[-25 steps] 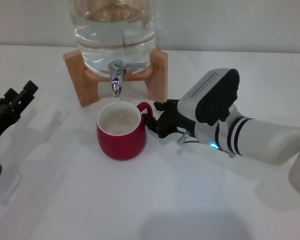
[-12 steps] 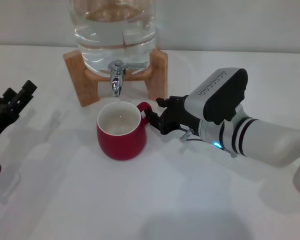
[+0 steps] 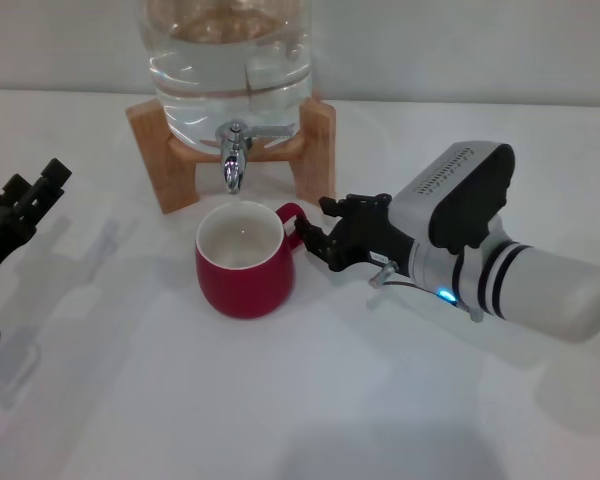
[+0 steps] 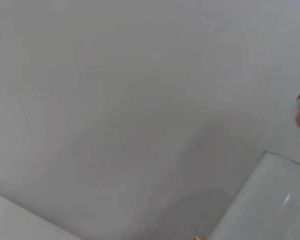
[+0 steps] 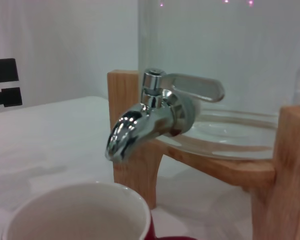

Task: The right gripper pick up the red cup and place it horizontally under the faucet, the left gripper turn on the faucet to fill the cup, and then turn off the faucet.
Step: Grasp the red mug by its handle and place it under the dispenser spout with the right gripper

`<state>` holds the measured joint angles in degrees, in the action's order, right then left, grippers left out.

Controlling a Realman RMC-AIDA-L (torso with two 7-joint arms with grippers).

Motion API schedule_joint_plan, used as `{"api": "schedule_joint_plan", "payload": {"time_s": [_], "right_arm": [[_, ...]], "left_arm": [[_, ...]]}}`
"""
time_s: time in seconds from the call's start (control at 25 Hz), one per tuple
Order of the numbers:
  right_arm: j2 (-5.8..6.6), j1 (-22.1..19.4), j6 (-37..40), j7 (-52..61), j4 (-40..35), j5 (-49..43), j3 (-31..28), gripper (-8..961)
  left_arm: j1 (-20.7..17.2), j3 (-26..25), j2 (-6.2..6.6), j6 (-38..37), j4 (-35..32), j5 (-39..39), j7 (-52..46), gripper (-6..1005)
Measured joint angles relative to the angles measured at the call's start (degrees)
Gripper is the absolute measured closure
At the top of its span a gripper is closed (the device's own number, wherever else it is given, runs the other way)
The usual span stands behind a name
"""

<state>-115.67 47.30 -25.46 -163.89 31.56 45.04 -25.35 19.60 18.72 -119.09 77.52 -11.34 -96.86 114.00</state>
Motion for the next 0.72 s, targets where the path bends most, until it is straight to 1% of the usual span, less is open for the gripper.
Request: {"api": "schedule_joint_plan", "payload": {"time_s": [0.32, 0.52, 0.72], "right_arm": [[0.24, -0.7, -0.9, 2.2, -0.5, -1.7, -0.1, 560], [0.44, -2.2, -4.1, 2.8, -1.0, -1.9, -0.5, 560], [0.57, -2.6, -6.2, 7.5, -2.9, -5.2, -0.7, 560]], "left_arm": [[0.0, 0.0, 0.00, 0.3, 0.0, 0.0, -0.1, 163], [0.0, 0.0, 0.00, 0.4, 0.0, 0.0, -0.2, 163], [-0.1, 0.1, 0.00, 0.4, -0.1, 0.0, -0.5, 163]]}}
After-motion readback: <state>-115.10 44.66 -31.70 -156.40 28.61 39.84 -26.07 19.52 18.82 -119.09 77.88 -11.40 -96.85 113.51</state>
